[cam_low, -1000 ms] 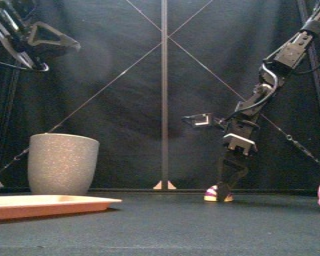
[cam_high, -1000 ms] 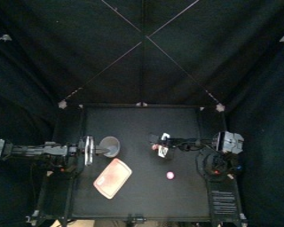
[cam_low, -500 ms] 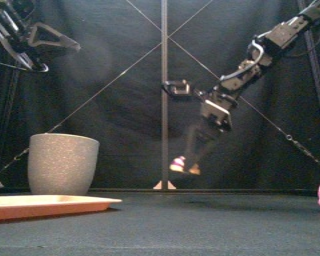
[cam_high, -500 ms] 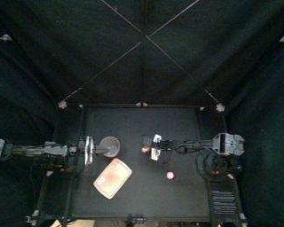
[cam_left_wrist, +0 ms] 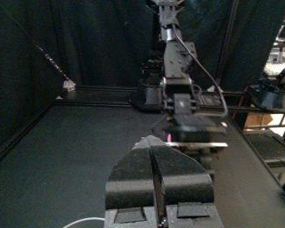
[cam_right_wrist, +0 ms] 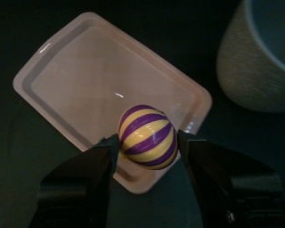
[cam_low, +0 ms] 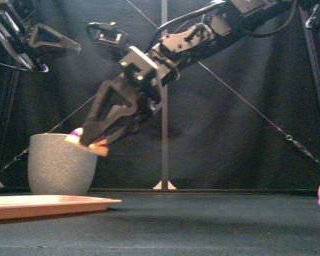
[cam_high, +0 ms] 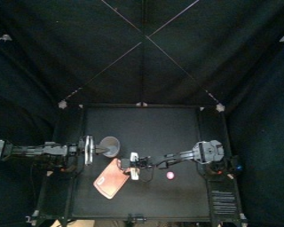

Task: Pick the onion then place it on the pink plate
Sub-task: Place onion on the pink plate

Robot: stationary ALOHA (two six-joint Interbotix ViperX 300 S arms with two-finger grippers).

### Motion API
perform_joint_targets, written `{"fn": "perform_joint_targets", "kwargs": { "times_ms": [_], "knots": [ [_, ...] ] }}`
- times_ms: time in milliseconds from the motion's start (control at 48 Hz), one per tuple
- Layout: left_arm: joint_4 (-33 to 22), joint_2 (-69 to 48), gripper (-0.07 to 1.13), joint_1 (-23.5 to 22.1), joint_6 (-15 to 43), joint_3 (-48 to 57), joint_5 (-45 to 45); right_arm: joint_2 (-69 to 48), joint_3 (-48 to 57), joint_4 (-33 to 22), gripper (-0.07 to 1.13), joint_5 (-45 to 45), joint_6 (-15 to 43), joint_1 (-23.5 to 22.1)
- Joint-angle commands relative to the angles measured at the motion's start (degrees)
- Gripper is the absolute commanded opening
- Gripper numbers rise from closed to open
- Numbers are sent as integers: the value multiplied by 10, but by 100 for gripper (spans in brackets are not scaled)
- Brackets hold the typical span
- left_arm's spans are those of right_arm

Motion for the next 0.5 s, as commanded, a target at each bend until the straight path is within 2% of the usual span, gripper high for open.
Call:
{"fn": "perform_joint_targets", "kwargs": {
  "times_ms": [21, 500],
  "knots": [
    [1, 1, 6, 8, 1, -5, -3, 20, -61, 6, 82, 4, 0, 7],
    [1, 0, 6, 18, 4, 0, -3, 124, -206, 15, 83, 61, 24, 25]
  ]
}}
